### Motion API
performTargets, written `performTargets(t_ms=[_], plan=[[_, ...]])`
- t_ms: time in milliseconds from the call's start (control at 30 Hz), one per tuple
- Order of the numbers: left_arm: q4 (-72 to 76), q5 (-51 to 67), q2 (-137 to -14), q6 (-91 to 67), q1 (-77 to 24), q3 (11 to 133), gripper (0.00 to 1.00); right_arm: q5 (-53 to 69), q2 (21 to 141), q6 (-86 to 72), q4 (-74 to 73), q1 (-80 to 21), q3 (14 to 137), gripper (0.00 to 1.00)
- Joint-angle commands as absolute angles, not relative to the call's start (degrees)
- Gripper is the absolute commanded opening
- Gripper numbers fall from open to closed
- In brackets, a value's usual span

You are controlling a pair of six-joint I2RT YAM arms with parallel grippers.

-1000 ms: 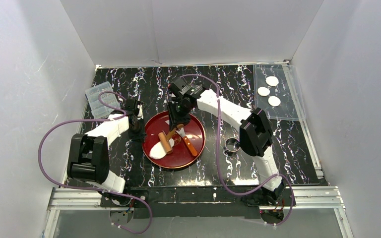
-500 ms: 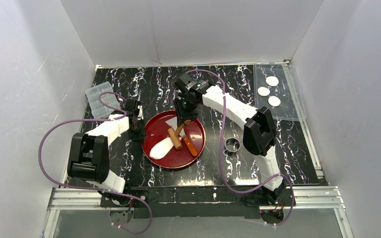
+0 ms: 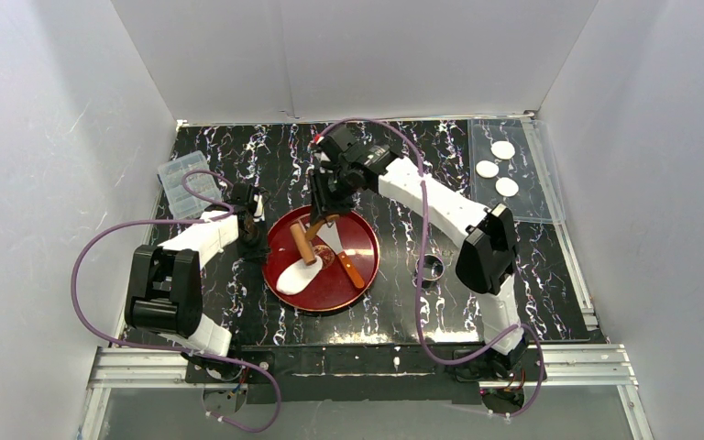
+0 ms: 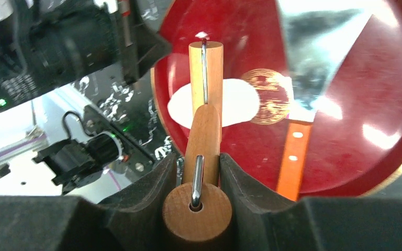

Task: Roll out the dumpling wrappers from the dough

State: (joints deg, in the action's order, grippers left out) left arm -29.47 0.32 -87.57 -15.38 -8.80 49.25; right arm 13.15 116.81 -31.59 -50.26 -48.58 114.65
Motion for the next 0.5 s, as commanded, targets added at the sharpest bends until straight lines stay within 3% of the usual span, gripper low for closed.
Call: performTargets(t_ms=[0, 467], plan=[[-30.24, -1.00, -87.81, -14.92, -8.61, 50.10, 0.00, 22.01, 116.02, -34.78, -44.95, -51.28, 113.62, 0.01], [-30.32, -1.92, -87.57, -14.77, -8.61, 50.16, 0.00, 27.18, 118.32, -34.56, -43.34, -54.05, 110.68, 0.01]])
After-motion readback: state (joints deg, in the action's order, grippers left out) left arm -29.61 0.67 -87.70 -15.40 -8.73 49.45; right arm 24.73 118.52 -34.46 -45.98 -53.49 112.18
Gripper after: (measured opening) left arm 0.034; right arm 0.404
